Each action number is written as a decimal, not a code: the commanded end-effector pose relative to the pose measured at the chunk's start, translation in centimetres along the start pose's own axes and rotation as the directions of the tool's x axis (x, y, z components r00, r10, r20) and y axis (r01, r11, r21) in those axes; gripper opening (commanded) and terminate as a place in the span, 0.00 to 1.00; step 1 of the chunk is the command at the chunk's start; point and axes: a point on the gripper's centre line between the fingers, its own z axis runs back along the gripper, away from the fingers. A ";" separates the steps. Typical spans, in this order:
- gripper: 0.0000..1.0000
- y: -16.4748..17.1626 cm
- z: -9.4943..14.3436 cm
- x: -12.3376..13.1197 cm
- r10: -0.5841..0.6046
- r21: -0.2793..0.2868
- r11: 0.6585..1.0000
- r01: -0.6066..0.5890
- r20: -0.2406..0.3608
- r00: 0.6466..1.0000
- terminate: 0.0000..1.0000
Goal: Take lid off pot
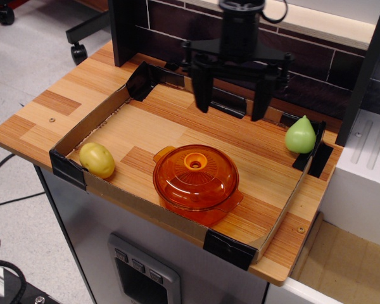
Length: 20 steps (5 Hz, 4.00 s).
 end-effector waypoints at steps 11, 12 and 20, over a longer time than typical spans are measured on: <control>0.00 4.9 3.2 1.9 0.063 -0.056 0.996 -0.066 -0.044 0.997 0.00; 0.00 6.5 1.3 3.8 0.100 -0.038 0.994 -0.101 -0.037 0.994 0.00; 1.00 8.3 -7.1 3.6 -0.081 0.137 0.988 0.076 0.034 0.996 0.00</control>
